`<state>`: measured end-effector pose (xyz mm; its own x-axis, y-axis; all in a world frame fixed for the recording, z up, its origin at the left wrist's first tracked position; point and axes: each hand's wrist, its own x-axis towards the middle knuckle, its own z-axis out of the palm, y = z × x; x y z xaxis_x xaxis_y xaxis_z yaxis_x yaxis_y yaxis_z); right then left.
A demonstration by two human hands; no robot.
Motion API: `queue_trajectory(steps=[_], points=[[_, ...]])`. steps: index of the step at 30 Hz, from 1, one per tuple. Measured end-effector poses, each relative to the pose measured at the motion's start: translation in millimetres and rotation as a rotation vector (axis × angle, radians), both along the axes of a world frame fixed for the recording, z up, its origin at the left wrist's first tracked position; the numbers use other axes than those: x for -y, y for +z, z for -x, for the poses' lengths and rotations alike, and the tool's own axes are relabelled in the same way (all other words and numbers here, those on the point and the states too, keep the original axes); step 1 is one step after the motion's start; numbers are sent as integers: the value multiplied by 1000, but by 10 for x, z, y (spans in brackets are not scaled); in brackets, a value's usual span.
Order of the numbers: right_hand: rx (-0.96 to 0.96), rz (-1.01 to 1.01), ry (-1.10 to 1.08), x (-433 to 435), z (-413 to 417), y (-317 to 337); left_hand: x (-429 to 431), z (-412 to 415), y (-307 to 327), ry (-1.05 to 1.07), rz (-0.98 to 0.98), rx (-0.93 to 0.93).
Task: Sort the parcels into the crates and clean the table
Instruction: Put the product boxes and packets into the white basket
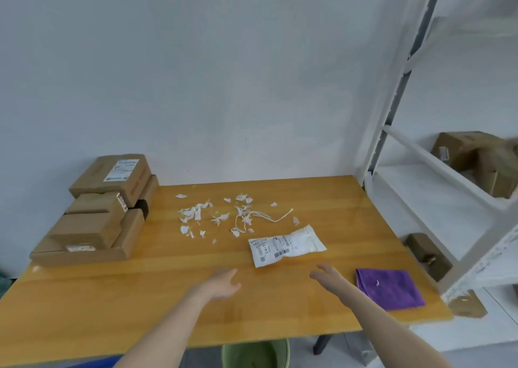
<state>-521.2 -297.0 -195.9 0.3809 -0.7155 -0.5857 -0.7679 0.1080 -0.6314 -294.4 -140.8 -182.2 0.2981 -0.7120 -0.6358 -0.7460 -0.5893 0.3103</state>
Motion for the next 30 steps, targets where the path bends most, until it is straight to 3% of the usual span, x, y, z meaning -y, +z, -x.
queue_trajectory(steps=[11, 16, 19, 25, 30], points=[[-190, 99, 362, 1418, -447, -76, 1075, -201, -151, 53, 35, -67], [-303, 32, 418, 1516, -467, -370, 1332, -193, -434, 189, -44, -238], [-278, -47, 355, 1552, -480, -459, 1389, -141, -533, 208, 3, -243], [-91, -140, -45, 1615, -570, -353, 1481, -265, -497, 414, 173, -212], [-53, -164, -125, 1275, -617, -311, 1507, -196, -287, 528, 315, -230]])
